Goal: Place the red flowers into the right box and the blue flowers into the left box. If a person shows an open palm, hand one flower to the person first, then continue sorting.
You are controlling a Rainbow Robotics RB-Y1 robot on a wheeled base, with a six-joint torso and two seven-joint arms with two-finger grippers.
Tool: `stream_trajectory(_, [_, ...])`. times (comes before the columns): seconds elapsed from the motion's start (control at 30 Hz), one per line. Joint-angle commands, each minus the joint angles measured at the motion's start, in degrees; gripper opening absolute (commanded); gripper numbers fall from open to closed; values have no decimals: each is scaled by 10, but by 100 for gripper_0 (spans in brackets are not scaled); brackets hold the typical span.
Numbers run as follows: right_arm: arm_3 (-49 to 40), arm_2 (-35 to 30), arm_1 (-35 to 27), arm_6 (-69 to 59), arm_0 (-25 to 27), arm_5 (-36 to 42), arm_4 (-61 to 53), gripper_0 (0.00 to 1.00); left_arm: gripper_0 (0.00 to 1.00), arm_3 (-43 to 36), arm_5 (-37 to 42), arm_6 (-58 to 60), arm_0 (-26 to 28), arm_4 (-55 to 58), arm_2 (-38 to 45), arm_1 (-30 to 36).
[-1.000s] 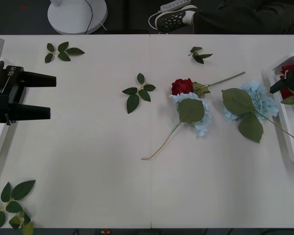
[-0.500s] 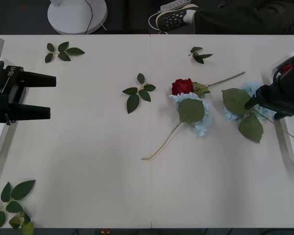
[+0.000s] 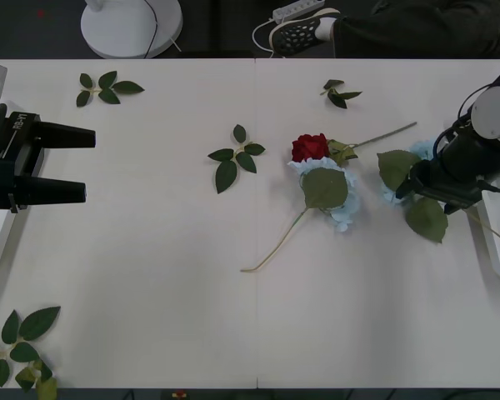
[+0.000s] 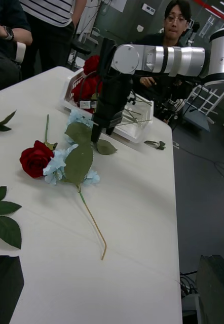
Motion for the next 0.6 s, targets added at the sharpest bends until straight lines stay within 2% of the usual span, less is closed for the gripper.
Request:
stream_trajectory(0.03, [21, 6, 22, 23, -32, -5, 15, 99, 100, -1, 6, 32, 12, 9, -3, 13])
stream_trajectory(0.2, [25, 22, 25, 38, -32, -5, 21, 98, 100, -1, 6, 32, 12, 9, -3, 13])
stream_trajectory(0.23, [24, 23, 24, 39, -32, -5, 21, 95, 100, -1, 6, 32, 12, 9, -3, 13])
stream_trajectory(0.27, [25, 24, 25, 45, -32, -5, 22, 75, 100, -1, 6, 32, 12, 9, -3, 13])
stream_trajectory(0.3, [25, 25, 24, 46, -32, -5, 22, 61, 100, -1, 6, 32, 12, 9, -3, 13])
stream_trajectory(0.33, [25, 26, 24, 50, -32, -5, 23, 44, 100, -1, 6, 32, 12, 9, -3, 13])
stream_trajectory(0.4, [25, 29, 24, 55, -32, -4, 23, 21, 100, -1, 6, 32, 12, 9, -3, 13])
stream_trajectory(0.43, [25, 30, 25, 56, -32, -4, 22, 17, 100, -1, 6, 32, 12, 9, -3, 13])
stream_trajectory(0.47, [25, 34, 25, 59, -32, -3, 23, 4, 100, -1, 6, 32, 12, 9, -3, 13])
stream_trajectory(0.5, [25, 36, 24, 60, -32, -3, 23, 0, 100, -1, 6, 32, 12, 9, -3, 13])
stream_trajectory(0.6, [25, 37, 24, 65, -32, -1, 22, 0, 100, -1, 6, 32, 12, 9, -3, 13])
